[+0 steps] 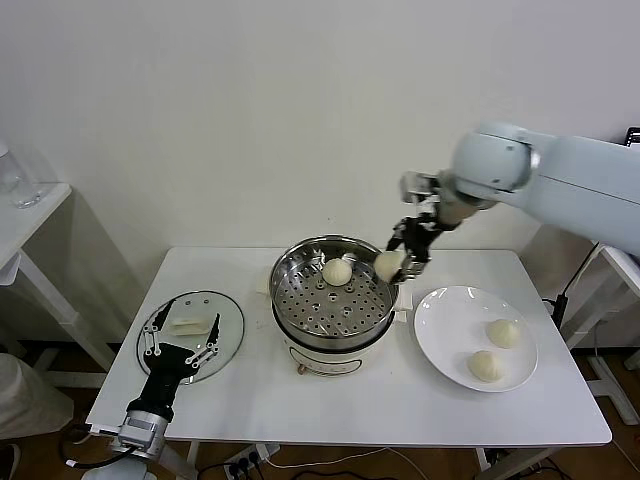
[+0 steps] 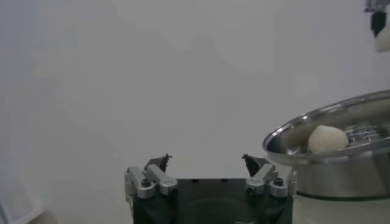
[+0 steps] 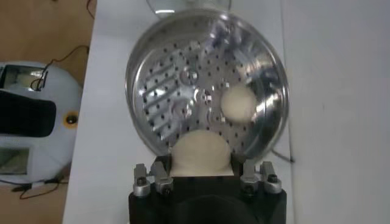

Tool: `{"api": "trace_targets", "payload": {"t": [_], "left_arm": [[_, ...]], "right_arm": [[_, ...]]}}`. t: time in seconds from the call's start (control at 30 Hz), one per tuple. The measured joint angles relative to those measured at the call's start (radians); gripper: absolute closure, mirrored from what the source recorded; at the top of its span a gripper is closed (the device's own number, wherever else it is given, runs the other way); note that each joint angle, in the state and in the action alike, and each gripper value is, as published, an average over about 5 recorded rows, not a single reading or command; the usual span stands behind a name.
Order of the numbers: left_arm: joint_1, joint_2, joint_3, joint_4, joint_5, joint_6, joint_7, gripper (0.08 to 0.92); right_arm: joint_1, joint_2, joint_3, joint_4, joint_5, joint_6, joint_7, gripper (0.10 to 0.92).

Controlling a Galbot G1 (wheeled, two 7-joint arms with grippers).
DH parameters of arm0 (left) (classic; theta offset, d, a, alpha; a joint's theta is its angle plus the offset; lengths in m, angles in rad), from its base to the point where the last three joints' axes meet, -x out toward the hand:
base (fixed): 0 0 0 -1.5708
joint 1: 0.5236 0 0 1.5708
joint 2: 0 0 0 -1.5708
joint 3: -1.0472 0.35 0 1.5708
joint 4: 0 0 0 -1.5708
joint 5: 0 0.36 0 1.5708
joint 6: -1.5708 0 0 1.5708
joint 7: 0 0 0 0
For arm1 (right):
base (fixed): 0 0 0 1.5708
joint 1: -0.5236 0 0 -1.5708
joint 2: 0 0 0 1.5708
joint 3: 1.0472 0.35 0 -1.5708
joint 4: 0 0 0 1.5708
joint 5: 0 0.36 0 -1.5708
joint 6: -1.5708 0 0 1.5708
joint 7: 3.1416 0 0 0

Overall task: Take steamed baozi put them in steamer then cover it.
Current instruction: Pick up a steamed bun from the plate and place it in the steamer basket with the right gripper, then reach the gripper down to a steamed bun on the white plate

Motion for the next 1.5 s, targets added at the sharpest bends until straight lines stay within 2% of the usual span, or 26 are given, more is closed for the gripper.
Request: {"api": "trace_targets", "payload": {"t": [0.5, 0.83, 0.93, 1.1, 1.27, 1.5], "left_arm": [[0.006, 0.005, -0.03, -0.004, -0.015, 0.001, 0.001, 0.177], [0.003, 0.004, -0.029, -0.001, -0.016, 0.001, 0.001, 0.177], [0.003, 0.004, -0.028, -0.001, -0.016, 0.001, 0.001, 0.177], [0.004, 0.004, -0.028, 0.002, -0.016, 0.002, 0.001, 0.177], [0.009, 0.006, -0.026, -0.003, -0.015, 0.003, 0.001, 0.177], [0.012, 0.006, -0.014, -0.011, -0.007, 0.005, -0.003, 0.177]], "right_arm": [[-0.25, 0.355, 0.129, -0.32, -0.117, -0.019, -0.005, 0.364], [-0.37, 0.462, 0.188, -0.484, -0.209, -0.002, -0.032, 0.358], [-0.385, 0.471, 0.198, -0.501, -0.22, 0.0, -0.035, 0.328], [-0.395, 0.467, 0.215, -0.503, -0.224, 0.001, -0.043, 0.213], [-0.359, 0.403, 0.215, -0.453, -0.208, 0.004, -0.065, 0.203], [-0.224, 0.193, 0.18, -0.311, -0.178, 0.038, -0.134, 0.203]]}}
